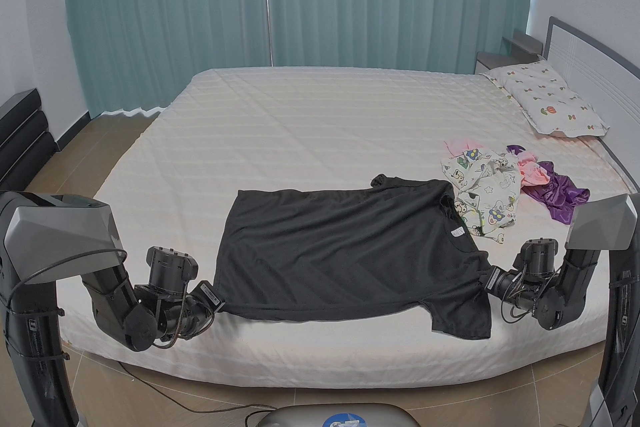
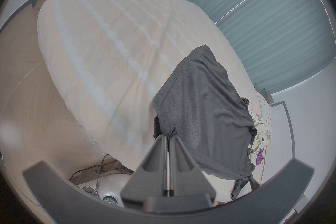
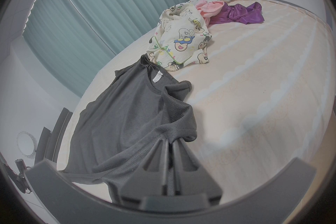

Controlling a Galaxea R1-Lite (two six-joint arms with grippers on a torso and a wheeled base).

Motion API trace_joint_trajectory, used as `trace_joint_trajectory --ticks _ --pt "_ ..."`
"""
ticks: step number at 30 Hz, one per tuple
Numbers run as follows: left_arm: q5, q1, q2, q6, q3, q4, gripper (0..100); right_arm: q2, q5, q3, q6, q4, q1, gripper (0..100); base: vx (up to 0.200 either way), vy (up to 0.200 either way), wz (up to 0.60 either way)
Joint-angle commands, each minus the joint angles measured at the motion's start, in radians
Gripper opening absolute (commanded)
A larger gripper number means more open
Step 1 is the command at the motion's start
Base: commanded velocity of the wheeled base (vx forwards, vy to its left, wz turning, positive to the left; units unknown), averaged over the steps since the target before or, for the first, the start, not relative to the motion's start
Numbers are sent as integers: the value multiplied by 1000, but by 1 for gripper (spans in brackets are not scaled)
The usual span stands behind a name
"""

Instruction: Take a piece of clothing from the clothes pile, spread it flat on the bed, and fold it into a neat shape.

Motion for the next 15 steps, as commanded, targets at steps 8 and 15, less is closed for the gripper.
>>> trace_joint_trajectory --ticks 8,15 --pt "-1 1 2 0 -1 -1 0 -50 8 146 -1 -119 -31 100 0 0 0" --pt "1 1 1 0 0 -2 0 -53 65 269 -34 -119 8 100 0 0 0"
